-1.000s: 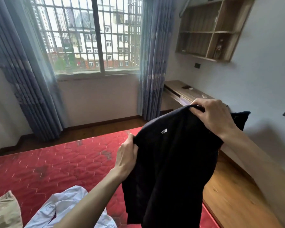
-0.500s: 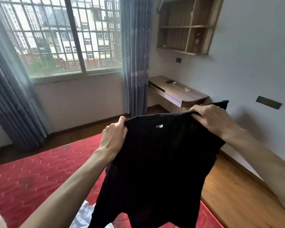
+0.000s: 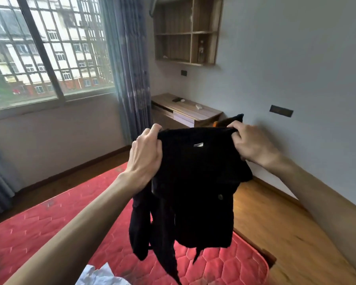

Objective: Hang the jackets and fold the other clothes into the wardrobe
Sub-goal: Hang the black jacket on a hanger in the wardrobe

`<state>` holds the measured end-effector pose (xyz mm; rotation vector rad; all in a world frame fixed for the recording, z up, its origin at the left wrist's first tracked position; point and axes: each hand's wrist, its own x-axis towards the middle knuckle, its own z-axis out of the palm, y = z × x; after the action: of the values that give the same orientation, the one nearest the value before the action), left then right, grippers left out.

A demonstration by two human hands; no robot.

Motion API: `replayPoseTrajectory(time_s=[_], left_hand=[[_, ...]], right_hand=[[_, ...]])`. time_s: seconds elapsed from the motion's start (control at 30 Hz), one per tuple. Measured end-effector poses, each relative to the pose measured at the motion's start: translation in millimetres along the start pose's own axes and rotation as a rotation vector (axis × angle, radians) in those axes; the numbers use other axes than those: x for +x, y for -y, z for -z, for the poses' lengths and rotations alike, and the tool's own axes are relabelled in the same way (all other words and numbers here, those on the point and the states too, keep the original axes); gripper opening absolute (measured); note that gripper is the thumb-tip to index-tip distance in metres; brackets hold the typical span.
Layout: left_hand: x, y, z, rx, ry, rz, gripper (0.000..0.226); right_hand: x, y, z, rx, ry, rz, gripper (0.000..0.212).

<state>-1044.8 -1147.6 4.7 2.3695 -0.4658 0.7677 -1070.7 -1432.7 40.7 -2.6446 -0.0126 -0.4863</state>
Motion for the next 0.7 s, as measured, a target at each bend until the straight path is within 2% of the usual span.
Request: replayPoseTrajectory(time_s=[0.13, 0.27, 0.33, 0.5, 0.6, 0.7], left_hand=[[-5, -21, -17, -0.137, 0.022, 0.004, 0.009], [-9, -44, -40, -0.399, 0.212, 0.055, 0.008], [-13, -62, -54, -0.44, 0.221, 0.021, 0.009], [-15, -126, -84, -0.432, 0.141, -0.062, 0.026], [-12, -176, -95, -0.513, 0.163, -0.031, 0.029], [-9, -231, -103, -0.617, 0.212, -0.02, 0.024]], right_hand=[[-38, -19, 26, 0.117, -0.107, -0.118, 0.024], [-78, -44, 59, 0.254, -0.18, -0.239, 0.024], [-98, -56, 77, 0.295, -0.201, -0.277, 0.023], [-146, -98, 127, 0.364, -0.157, -0.348, 0.015], [-177, -124, 163, 0.425, -0.072, -0.321, 0.012], [-213, -149, 195, 0.316, -0.118, -0.325, 0.015]])
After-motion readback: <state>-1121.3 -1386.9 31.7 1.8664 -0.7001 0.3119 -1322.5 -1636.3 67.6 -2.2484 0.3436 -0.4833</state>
